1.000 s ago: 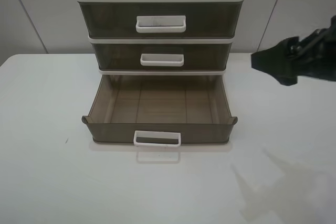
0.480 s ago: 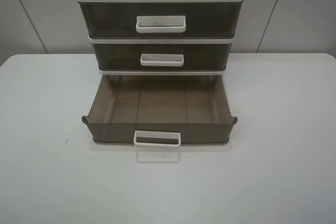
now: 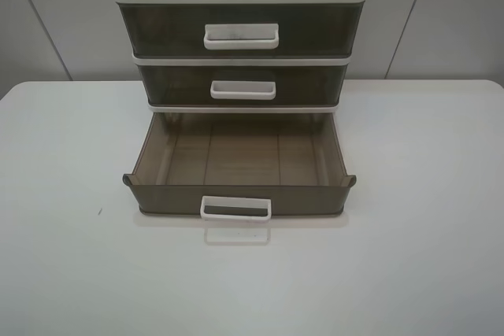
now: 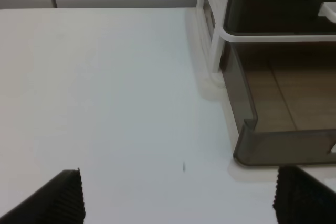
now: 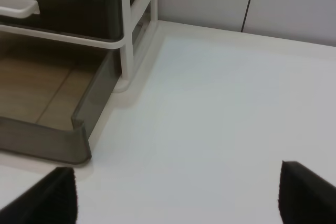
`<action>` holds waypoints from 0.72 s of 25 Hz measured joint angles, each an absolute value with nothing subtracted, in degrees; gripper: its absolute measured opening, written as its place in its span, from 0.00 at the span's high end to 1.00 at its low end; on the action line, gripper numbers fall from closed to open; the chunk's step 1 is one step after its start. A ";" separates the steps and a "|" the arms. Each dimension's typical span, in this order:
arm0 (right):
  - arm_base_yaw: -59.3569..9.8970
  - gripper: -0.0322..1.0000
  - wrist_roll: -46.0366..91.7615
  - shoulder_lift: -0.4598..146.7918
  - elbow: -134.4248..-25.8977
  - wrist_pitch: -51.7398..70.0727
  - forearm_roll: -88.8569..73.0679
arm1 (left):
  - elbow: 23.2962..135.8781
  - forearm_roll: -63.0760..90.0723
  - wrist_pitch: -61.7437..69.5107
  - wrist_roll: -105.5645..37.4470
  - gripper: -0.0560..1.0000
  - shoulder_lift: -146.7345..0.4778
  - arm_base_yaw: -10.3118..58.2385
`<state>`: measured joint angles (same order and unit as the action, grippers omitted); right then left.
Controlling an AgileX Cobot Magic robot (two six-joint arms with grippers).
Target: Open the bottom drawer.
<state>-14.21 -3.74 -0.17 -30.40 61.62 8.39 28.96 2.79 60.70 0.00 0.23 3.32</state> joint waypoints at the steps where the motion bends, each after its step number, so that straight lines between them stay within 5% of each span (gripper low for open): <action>1: -14.21 0.23 -3.74 -0.22 -30.12 61.34 8.45 | 28.96 2.79 60.70 0.00 0.24 0.23 3.32; 12: -13.65 0.23 -3.57 -0.22 -30.07 61.22 8.57 | 28.96 2.79 60.70 0.00 0.24 0.23 3.32; 18: 0.68 0.23 -2.23 -0.22 -30.07 61.16 7.87 | 28.96 2.79 60.70 0.00 0.24 0.23 3.32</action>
<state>0.68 -2.23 -0.22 -30.07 61.16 7.87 28.96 2.79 60.70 0.00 0.23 3.32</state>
